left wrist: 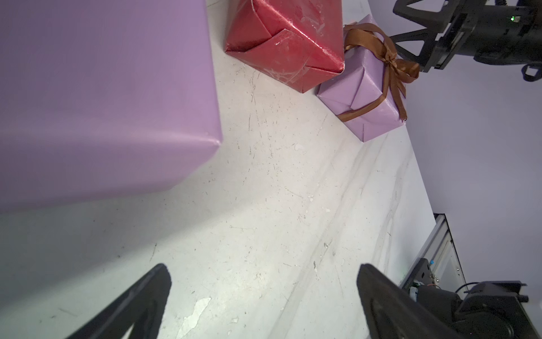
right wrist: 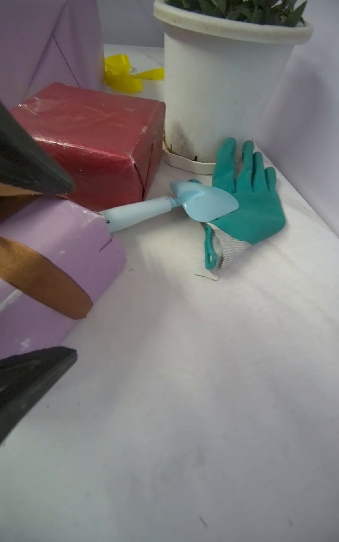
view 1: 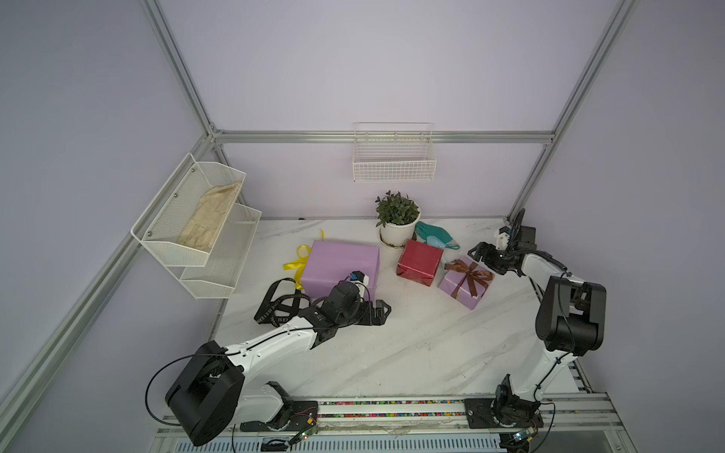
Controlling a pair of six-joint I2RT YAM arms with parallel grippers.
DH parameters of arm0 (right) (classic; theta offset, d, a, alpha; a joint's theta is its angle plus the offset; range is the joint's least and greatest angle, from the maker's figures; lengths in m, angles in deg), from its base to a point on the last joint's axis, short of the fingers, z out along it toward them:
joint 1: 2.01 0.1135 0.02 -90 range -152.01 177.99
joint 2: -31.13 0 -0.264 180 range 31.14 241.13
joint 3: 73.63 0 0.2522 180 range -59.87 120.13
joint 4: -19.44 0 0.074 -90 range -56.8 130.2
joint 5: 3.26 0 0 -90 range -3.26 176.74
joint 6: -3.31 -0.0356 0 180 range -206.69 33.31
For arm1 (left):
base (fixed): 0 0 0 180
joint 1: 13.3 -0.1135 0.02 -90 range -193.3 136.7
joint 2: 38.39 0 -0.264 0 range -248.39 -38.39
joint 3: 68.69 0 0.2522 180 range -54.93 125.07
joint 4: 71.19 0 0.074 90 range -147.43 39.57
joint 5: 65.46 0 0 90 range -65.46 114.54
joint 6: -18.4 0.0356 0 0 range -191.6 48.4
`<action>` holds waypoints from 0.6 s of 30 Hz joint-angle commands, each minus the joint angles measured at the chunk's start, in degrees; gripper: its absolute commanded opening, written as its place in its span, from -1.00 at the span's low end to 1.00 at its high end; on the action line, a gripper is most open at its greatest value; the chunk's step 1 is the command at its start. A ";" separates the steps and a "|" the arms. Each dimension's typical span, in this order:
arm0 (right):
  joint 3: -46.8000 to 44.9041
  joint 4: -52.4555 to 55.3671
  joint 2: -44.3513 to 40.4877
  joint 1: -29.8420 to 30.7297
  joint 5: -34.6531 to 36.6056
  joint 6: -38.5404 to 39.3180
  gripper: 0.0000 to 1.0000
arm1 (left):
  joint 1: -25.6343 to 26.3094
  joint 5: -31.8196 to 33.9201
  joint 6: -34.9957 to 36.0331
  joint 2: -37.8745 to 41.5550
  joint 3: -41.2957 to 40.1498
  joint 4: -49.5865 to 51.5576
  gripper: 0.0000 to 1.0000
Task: Untie the ribbon bows on the gift boxes
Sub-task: Move the gift box to the center of the board.
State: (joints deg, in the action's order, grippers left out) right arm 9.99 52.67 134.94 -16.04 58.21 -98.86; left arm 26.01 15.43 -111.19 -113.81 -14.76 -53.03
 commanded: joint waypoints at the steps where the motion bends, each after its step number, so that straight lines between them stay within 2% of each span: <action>1: -4.78 -0.34 -2.68 0.40 -6.32 1.60 0.66 | -1.29 0.65 1.23 -1.85 2.30 -2.40 0.99; 6: -13.55 -2.67 -9.85 2.20 -7.59 -1.54 0.47 | -2.26 -1.51 1.02 -3.73 3.02 -7.63 1.00; 9: -18.08 -0.69 -15.01 7.51 -4.64 -1.78 0.44 | -2.34 -4.12 0.52 -6.01 3.96 -9.42 1.00; 15: -25.37 2.21 -24.70 19.63 1.88 -7.35 0.40 | -2.31 -8.42 -0.87 -10.16 4.90 -11.11 1.00; 18: -28.93 0.66 -28.88 25.28 1.77 -12.23 0.36 | -2.32 -8.46 -1.02 -10.42 4.36 -11.44 1.00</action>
State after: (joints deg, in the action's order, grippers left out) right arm -16.56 52.99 108.78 6.39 57.99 -106.03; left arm 23.85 9.03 -111.52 -124.32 -13.08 -61.22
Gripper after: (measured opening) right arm 0.685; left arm 0.998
